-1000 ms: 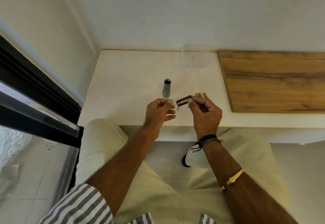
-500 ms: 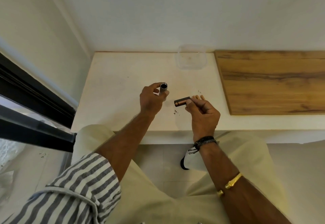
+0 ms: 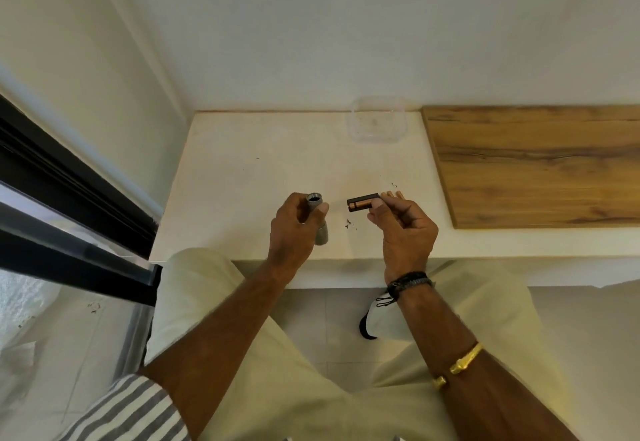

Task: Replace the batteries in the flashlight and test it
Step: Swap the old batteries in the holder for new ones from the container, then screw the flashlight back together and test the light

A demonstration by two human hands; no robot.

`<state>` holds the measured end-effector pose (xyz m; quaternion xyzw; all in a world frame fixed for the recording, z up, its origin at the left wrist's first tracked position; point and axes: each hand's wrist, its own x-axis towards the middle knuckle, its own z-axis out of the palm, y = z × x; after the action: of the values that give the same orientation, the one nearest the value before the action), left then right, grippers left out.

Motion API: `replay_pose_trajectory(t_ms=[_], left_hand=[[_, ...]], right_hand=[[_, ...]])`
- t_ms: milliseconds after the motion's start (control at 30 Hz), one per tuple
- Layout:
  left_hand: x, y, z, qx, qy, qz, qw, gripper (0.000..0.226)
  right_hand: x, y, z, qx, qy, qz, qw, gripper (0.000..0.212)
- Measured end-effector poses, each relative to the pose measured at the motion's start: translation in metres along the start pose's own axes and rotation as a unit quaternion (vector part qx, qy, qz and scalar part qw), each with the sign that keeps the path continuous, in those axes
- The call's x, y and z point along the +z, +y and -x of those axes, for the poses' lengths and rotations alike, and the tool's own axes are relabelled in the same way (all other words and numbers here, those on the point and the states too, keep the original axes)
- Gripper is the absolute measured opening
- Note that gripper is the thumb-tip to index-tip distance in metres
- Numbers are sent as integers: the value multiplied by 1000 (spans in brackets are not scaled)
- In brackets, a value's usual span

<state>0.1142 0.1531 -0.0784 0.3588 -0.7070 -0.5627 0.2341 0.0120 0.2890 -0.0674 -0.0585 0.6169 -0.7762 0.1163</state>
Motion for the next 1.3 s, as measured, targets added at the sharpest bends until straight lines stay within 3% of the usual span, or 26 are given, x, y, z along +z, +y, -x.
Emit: replay_pose_trajectory(t_ms=[200, 400, 833, 1033, 1200, 1300], left_hand=[[3, -1, 9, 123, -95, -133, 979, 16], [2, 0, 10, 181, -109, -225, 951, 27], [1, -4, 7, 168, -85, -257, 948, 30], [6, -4, 8, 187, -99, -251, 944, 31], [4, -5, 6, 165, -96, -232, 954, 30], [3, -6, 7, 162, -97, -223, 956, 29]], right_hand=[[-6, -1, 1, -4, 0, 8, 1000, 18], [-10, -1, 4, -22, -32, 82, 996, 15], [-9, 1, 8, -51, -53, 163, 984, 14], [-7, 4, 10, -60, -114, 250, 960, 6], [-8, 7, -12, 2, -21, 229, 973, 15], [-18, 14, -36, -20, -6, 323, 946, 15]])
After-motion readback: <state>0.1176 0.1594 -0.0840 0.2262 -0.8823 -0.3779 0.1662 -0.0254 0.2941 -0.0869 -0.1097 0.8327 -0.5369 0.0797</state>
